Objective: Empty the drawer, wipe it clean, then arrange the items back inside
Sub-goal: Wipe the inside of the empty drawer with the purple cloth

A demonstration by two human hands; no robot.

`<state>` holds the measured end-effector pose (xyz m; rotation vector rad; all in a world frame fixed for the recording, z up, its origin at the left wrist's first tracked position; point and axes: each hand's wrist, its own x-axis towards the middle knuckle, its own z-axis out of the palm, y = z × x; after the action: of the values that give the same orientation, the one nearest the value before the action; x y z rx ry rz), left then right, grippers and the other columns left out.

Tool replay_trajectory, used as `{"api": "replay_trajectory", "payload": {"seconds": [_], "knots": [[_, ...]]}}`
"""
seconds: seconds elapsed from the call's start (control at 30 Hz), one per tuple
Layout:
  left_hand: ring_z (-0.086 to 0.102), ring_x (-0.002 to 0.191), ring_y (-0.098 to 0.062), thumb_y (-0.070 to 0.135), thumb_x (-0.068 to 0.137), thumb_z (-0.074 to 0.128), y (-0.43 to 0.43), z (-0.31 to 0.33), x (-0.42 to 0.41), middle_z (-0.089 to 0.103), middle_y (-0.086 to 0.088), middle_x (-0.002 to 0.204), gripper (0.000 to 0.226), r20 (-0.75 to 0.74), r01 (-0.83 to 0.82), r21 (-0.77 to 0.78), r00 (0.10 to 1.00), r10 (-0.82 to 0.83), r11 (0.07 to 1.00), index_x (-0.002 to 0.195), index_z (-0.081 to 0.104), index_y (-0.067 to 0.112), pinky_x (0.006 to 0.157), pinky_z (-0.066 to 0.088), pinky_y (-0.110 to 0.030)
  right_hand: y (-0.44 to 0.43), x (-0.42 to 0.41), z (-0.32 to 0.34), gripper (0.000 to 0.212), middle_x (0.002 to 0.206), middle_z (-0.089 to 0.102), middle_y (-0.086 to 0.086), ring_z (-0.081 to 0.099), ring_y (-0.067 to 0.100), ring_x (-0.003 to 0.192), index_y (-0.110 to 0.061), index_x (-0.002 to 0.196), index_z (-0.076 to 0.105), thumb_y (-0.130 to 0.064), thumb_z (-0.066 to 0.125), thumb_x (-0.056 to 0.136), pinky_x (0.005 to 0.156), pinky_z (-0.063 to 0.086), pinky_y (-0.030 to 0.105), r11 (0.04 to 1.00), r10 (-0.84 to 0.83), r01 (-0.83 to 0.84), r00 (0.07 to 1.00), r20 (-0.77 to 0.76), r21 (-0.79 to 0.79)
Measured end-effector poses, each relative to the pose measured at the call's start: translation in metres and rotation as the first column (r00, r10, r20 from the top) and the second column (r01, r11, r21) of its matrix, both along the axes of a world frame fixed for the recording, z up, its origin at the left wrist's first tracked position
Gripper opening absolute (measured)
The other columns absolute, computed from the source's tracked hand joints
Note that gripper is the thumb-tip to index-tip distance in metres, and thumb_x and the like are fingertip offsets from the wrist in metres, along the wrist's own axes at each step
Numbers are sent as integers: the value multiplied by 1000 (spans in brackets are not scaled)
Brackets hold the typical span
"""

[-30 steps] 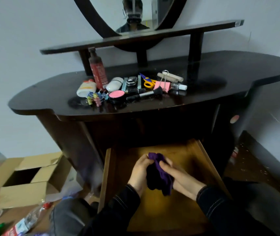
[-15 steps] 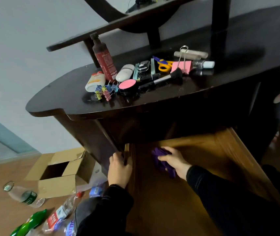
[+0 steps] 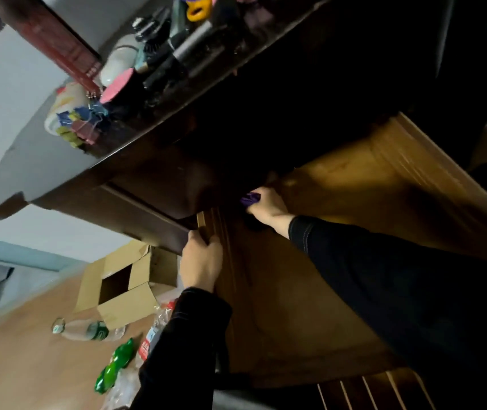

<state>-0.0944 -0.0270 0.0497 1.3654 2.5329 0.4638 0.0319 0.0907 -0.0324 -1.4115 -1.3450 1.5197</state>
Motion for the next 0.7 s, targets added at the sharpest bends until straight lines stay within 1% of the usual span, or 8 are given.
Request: {"api": "replay_trajectory", "payload": {"seconds": [0.1, 0.17, 0.3, 0.4, 0.47, 0.53, 0.6, 0.7], "knots": [[59, 87, -30, 41, 92, 39, 7, -3, 6, 62, -3, 99, 27, -1, -41, 10, 999, 41, 999, 109, 47, 21, 75, 43, -37, 10, -10, 10, 7, 111, 67, 11, 65, 30, 104, -12, 98, 66, -12, 60, 94, 79, 50, 32, 998, 58, -58, 992, 116, 2], [59, 84, -30, 41, 91, 36, 8, -6, 6, 63, -4, 92, 23, 18, -56, 30, 998, 56, 998, 101, 45, 23, 73, 42, -39, 14, -22, 18, 16, 99, 61, 10, 63, 30, 96, -13, 78, 54, -12, 55, 94, 74, 46, 31, 998, 70, -67, 986, 153, -22], [57, 81, -28, 41, 89, 33, 8, -8, 5, 62, -5, 88, 23, 27, -62, 69, 998, 60, 996, 99, 46, 24, 71, 40, -38, 7, -42, 22, 8, 93, 64, 11, 62, 31, 86, -8, 85, 60, -8, 55, 91, 68, 41, 29, 994, 55, -76, 970, 239, 80], [58, 85, -31, 38, 93, 35, 9, -9, 4, 62, -6, 90, 23, 24, -52, 77, 998, 50, 996, 104, 48, 22, 73, 39, -37, -3, -39, 13, 29, 69, 56, 3, 62, 31, 72, -16, 63, 48, 0, 54, 86, 65, 37, 33, 990, 65, -91, 973, 222, 111], [57, 84, -29, 37, 95, 36, 9, -10, 4, 62, -4, 88, 23, 20, -58, 73, 998, 57, 996, 104, 48, 20, 72, 37, -37, 5, -38, 14, 13, 90, 67, 10, 65, 35, 91, -9, 85, 64, -3, 54, 90, 69, 43, 36, 989, 66, -95, 968, 242, 111], [58, 81, -26, 39, 94, 37, 9, -10, 4, 61, -2, 86, 23, 19, -57, 75, 998, 56, 996, 103, 48, 20, 71, 39, -36, 14, -44, 19, 31, 128, 62, 18, 60, 37, 116, -3, 124, 61, -12, 55, 95, 88, 47, 36, 999, 39, -46, 979, 201, 28], [59, 80, -24, 40, 93, 38, 10, -10, 5, 61, -1, 85, 23, 21, -51, 79, 999, 50, 996, 102, 47, 21, 71, 40, -36, 12, -46, 23, 43, 136, 56, 20, 53, 39, 126, 1, 137, 51, -16, 55, 97, 96, 45, 36, 997, 52, -64, 977, 208, 50], [59, 81, -26, 39, 94, 38, 9, -11, 3, 62, -3, 87, 23, 26, -55, 82, 998, 53, 995, 101, 47, 19, 72, 40, -36, 5, -42, 13, 14, 81, 65, 6, 67, 36, 91, -10, 81, 62, -3, 54, 90, 67, 43, 35, 992, 54, -78, 972, 227, 97]]}}
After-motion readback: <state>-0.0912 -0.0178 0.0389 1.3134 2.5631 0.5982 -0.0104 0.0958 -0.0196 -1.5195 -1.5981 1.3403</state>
